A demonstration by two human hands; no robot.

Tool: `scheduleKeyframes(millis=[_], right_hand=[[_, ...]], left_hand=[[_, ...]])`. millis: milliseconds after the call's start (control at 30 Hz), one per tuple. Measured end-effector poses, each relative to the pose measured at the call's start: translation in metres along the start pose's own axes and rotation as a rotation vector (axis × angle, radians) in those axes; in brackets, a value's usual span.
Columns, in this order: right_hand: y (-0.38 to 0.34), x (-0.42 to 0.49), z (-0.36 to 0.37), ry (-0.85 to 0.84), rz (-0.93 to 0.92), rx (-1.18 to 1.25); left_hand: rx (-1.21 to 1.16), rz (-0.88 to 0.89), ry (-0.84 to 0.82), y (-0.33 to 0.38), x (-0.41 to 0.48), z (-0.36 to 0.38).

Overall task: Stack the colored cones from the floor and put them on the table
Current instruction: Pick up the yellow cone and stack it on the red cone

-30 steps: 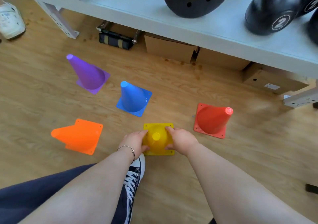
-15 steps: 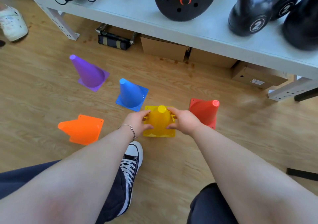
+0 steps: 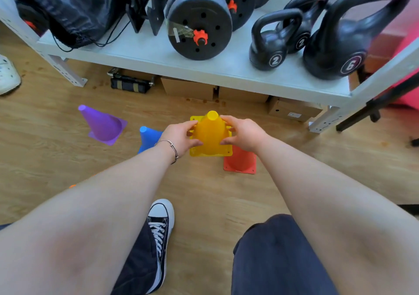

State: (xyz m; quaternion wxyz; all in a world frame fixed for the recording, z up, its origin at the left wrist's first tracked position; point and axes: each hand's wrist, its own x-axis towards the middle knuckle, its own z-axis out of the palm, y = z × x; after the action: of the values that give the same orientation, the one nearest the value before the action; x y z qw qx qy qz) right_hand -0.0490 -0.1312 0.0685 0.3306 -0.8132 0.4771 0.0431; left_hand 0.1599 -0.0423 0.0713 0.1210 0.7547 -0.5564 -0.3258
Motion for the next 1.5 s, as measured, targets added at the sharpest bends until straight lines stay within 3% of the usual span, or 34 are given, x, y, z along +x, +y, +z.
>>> scheduleKeyframes(millis=[367, 1000, 1500], right_hand=[[0.069, -0.023, -0.016, 0.054, 0.167, 0.063], [0.147, 0.014, 0.069, -0.019, 0.321, 0.164], [0.159, 0.024, 0.102, -0.051, 0.347, 0.181]], left_hand=[[0.04, 0.15, -0.096, 0.055, 0.042, 0.046], [0.106, 0.106, -0.281, 0.018, 0.107, 0.154], [0.151, 0.093, -0.327, 0.003, 0.112, 0.176]])
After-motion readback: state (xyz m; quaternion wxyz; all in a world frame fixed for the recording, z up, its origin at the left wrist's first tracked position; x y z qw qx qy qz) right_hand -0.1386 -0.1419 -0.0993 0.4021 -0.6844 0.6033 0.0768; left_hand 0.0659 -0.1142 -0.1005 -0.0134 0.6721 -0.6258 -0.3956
